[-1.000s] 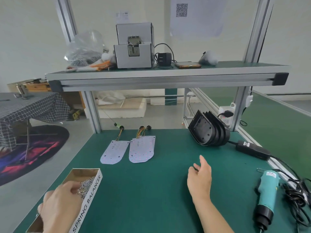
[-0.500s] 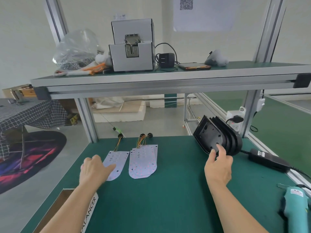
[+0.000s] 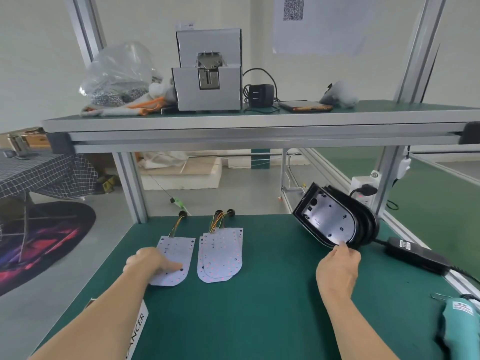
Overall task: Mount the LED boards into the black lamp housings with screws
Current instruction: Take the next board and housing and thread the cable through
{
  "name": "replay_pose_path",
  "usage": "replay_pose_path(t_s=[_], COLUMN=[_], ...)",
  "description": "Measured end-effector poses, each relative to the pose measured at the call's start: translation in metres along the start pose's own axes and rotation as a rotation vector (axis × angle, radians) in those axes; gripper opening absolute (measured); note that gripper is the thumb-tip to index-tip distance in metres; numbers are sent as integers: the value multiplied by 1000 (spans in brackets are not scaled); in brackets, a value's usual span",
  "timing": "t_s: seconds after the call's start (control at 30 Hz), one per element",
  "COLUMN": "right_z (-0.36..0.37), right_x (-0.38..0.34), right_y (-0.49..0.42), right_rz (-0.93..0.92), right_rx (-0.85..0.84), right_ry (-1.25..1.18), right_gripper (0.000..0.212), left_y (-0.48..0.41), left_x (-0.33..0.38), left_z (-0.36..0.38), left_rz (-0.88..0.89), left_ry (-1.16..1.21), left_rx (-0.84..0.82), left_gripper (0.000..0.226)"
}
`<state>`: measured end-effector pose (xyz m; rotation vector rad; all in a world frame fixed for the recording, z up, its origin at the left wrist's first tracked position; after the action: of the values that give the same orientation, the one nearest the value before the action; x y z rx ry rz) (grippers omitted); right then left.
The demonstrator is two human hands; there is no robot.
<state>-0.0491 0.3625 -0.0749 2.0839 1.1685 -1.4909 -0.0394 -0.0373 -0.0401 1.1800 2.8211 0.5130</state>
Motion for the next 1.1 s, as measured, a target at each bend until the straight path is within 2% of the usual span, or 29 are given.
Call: replay_pose_path(t_s=[0.1, 0.2, 0.27, 0.37, 0.47, 0.57, 0.73, 0.83, 0.93, 1.1], right_z=[-2, -7, -5, -5, -6, -10, -22, -32, -43, -62], right_x=[-5, -11, -10, -7, -9, -9, -4, -6, -5, 0], right_y=[2, 2, -3, -13, -15, -11, 3, 16, 30, 59], right_rz=[-25, -272, -420, -436, -433, -424, -493, -538, -553, -596], right_rx=[-26, -64, -117, -176, -196, -218, -175, -114, -45, -89], right_ry=[41, 238, 480, 772, 879, 886, 706, 600, 501, 300], right_gripper=[38, 47, 65, 84, 78, 55, 41, 33, 35, 23], left_y=[-4, -7, -1, 16, 38, 63, 103, 122, 139, 162], left_x=[-2, -2, -3, -2, -5, -11, -28, -37, -44, -51], left_z=[0, -1, -7, -15, -22, -28, -33, -30, -25, -16], left_rz=[46, 94, 111, 168, 278, 432, 644, 704, 749, 795], left_ry=[231, 620, 781, 980, 1175, 1348, 1494, 1531, 1561, 1543], left_rx=[9, -7, 12, 7, -65, -140, -260, -308, -340, -387], left_gripper=[59, 30, 14, 7, 9, 5, 33, 26, 26, 29])
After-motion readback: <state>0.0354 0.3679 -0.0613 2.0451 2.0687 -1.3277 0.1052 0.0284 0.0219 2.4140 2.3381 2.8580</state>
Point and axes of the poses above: each hand's wrist, its own y-axis away from the middle knuckle, its own z-axis out of the palm, x = y × z, the point moved 1 cm from there along -y, towards the middle knuckle, and after that the axes turned 9 degrees about -y, right-handed, at the moved point
